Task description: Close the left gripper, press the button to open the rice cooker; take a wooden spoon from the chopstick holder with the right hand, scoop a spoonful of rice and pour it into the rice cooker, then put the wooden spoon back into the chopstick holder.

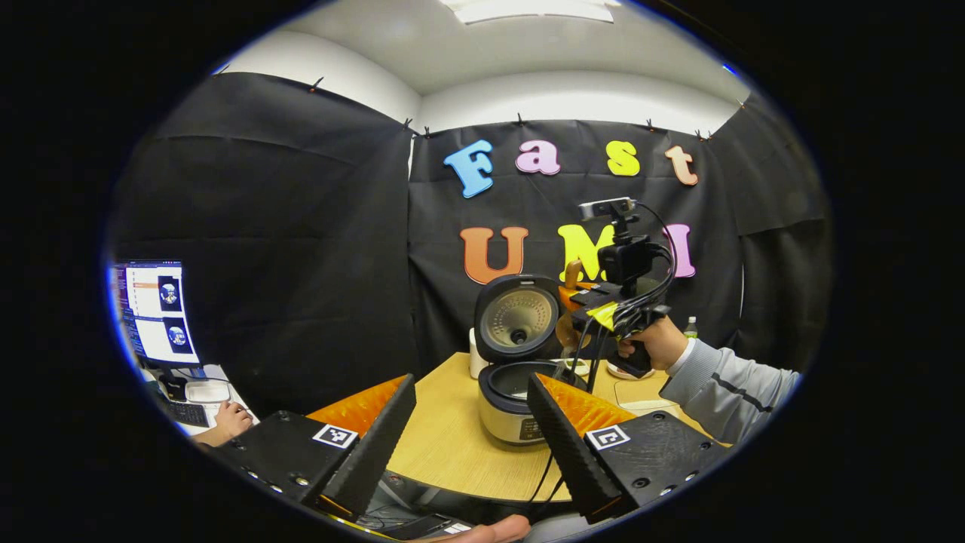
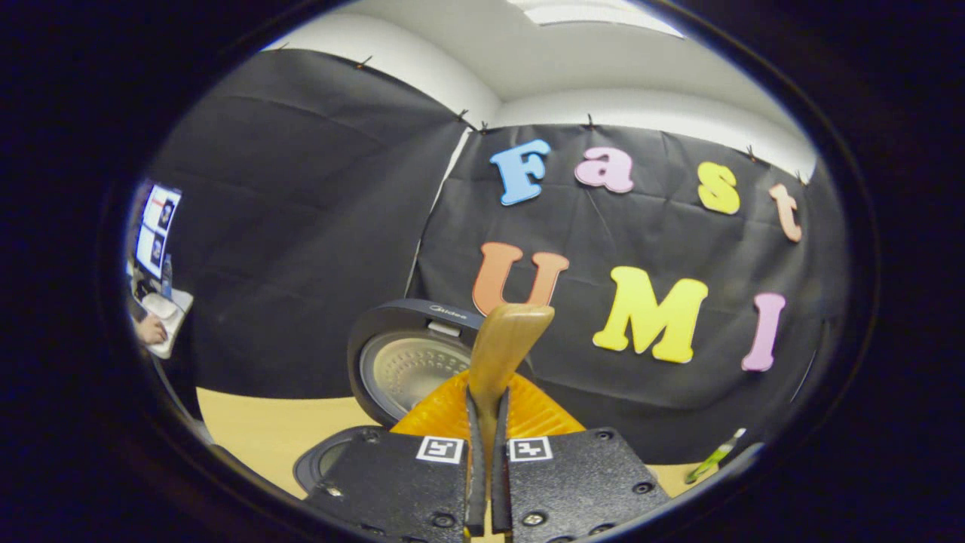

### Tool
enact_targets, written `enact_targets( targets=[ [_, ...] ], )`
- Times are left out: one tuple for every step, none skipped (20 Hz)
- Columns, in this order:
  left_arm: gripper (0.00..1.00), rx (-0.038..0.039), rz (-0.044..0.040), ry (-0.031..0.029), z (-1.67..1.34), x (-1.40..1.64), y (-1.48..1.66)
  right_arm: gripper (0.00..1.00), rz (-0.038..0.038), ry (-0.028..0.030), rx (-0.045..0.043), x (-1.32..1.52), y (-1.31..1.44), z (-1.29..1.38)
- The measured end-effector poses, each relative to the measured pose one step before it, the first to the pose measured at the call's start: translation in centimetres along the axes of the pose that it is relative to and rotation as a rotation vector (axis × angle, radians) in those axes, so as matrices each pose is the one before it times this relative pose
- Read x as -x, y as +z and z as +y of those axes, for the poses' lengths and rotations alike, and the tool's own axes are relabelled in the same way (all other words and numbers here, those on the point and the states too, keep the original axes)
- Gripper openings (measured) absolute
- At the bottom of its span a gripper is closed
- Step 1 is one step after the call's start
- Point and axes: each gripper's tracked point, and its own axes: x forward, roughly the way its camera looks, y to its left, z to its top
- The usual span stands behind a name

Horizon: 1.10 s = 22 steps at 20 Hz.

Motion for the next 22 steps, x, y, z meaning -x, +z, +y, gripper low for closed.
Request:
enact_targets(
  targets=[
    [0.95, -0.00463, 0.00105, -0.00066, -0.471, -0.032, 0.113, 0.09, -0.01694, 0.00763, 0.0187, 0.347, 0.285, 0.18],
    [0.95, -0.00465, 0.00178, -0.0007, -0.42, -0.108, 0.158, 0.09, -0.01527, 0.00802, 0.01626, 0.206, 0.309, -0.083],
    [0.95, -0.00165, 0.00125, 0.00129, -0.475, -0.01, 0.138, 0.09, -0.00705, 0.00022, 0.01405, 0.16, 0.198, -0.388],
    [0.95, 0.0001, 0.00298, -0.00257, -0.554, -0.206, 0.099, 0.09, -0.00604, -0.00391, 0.00407, 0.634, 0.148, -0.447],
    [0.95, -0.00019, 0.00186, -0.00448, -0.603, -0.282, 0.25, 0.09, -0.0033, -0.0073, -0.00527, 0.626, -0.087, -0.832],
    [0.95, -0.00107, 0.00231, -0.00197, -0.439, -0.244, 0.033, 0.09, 0.00072, -0.00639, -0.01495, 0.578, -0.26, -0.985],
    [0.95, -0.00187, 0.00101, -0.00052, -0.454, -0.254, 0.079, 0.09, 0.0037, -0.01159, -0.02021, 0.604, -0.222, -1.123],
    [0.95, -0.00157, -0.0006, 0.00019, -0.413, -0.179, 0.185, 0.09, 0.005, -0.01654, -0.02065, 0.601, -0.067, -1.333],
    [0.95, -0.00038, 0.00007, 0.00085, -0.484, -0.159, -0.04, 0.09, 0.00774, -0.01827, -0.01866, 0.629, 0.104, -1.143],
    [0.95, -0.00103, -0.00339, 0.00263, -0.42, -0.115, 0.133, 0.09, 0.00467, -0.01815, -0.01641, 0.369, -0.122, -1.642],
    [0.95, -0.00306, -0.00204, -0.00222, -0.528, -0.208, 0.196, 0.09, 0.00591, -0.01641, -0.01575, 0.46, -0.13, -1.614],
    [0.95, -0.00514, -0.00203, -0.00536, -0.593, -0.232, 0.068, 0.1, 0.00664, -0.01626, -0.01757, 0.72, -0.131, -1.672],
    [0.95, -0.00323, -0.00727, -0.00459, -0.717, -0.198, 0.301, 0.1, 0.00686, -0.01902, -0.02005, 0.609, -0.173, -1.72],
    [0.95, 0.00088, -0.00966, -0.00889, -0.724, -0.194, 0.267, 0.09, 0.00618, -0.02065, -0.01668, 0.559, -0.172, -1.895],
    [0.95, 0.00474, -0.00822, -0.01346, -0.851, -0.299, 0.297, 0.1, 0.0063, -0.02202, -0.01033, 0.633, -0.176, -1.803],
    [0.95, 0.0033, -0.0022, -0.01788, -0.9, -0.374, 0.05, 0.1, 0.01158, -0.02656, -0.00579, 0.675, -0.382, -2.092],
    [0.95, 0.00004, -0.00173, -0.01187, -0.688, -0.385, 0.17, 0.1, 0.00873, -0.02141, -0.0037, 0.549, -0.235, -1.56],
    [0.95, -0.00322, -0.00154, -0.00475, -0.402, -0.306, 0.268, 0.11, 0.00684, -0.02074, -0.00512, 0.458, -0.269, -1.835],
    [0.95, -0.00451, 0.00589, -0.00143, -0.378, -0.417, 0.133, 0.11, 0.00273, -0.01321, -0.00123, 0.498, -0.149, -1.631],
    [0.95, -0.00492, -0.00052, -0.00511, -0.398, -0.201, 0.197, 0.11, 0.00725, -0.01428, 0.00563, 0.415, -0.392, -1.606],
    [0.95, -0.00405, -0.00101, -0.01, -0.578, -0.158, 0.309, 0.11, 0.00599, -0.02601, -0.00081, 0.526, -0.331, -1.933],
    [0.95, -0.00272, -0.0001, -0.01116, -0.505, -0.244, 0.239, 0.11, -0.00297, -0.03043, -0.00412, 0.116, -0.285, -2.211]
  ],
)
